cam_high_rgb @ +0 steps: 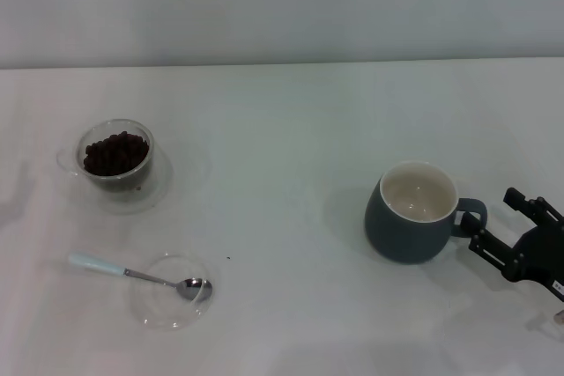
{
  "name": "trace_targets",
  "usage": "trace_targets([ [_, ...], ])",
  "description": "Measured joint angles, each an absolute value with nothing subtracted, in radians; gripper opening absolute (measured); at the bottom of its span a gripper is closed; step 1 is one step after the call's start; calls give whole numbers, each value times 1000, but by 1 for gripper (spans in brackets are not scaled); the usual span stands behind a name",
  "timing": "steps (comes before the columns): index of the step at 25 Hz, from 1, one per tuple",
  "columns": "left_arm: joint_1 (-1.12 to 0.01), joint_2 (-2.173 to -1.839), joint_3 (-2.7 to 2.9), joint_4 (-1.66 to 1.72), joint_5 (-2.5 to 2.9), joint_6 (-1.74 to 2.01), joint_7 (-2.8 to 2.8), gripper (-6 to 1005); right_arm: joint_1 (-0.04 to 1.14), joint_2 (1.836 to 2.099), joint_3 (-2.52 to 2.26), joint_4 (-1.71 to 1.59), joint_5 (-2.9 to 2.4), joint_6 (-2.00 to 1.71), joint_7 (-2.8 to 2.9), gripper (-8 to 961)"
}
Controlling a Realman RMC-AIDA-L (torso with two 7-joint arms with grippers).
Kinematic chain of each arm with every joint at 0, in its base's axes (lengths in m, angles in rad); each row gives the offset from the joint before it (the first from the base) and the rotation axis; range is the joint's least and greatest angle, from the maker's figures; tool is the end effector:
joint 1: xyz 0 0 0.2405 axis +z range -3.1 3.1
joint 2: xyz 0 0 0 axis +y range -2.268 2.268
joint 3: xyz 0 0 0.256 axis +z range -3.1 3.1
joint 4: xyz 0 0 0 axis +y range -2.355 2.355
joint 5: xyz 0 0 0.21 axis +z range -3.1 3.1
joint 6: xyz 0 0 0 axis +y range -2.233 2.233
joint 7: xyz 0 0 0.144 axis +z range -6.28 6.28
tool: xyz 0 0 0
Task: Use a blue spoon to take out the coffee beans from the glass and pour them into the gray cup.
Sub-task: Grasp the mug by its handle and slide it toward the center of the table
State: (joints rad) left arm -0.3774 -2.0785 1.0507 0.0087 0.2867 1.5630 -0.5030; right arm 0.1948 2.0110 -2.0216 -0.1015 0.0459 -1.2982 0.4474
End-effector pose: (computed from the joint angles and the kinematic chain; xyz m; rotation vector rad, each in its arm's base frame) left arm -0.3417 0.2879 0.0439 -1.3486 -0.5364 -1.0661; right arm 0.3782 0.2270 -0.0271 -1.9664 0.6650 0.6712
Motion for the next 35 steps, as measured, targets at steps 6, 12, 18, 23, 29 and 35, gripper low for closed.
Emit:
trace_targets([
  [6, -377, -2079, 1051, 8, 272, 1551, -502, 861, 196, 2012, -2023, -131, 46, -1236, 441, 826],
  [12, -377, -2077, 1051, 8, 271, 1547, -494, 860, 198, 2013, -2035, -167, 46, -1166, 431, 825],
  [18, -377, -2077, 1051, 8, 271, 1547, -493, 860, 198, 2013, -2033, -171, 49, -1161, 427, 824],
  [23, -377, -2077, 1051, 8, 271, 1547, -492, 860, 198, 2013, -2023, -179, 60, -1158, 426, 643],
  [29, -377, -2077, 1051, 8, 271, 1547, -492, 860, 202, 2013, -2002, -192, 61, -1141, 417, 643],
  [35, -374, -2075, 1051, 9, 272, 1546, -492, 860, 205, 2014, -2002, -202, 61, -1121, 414, 644],
])
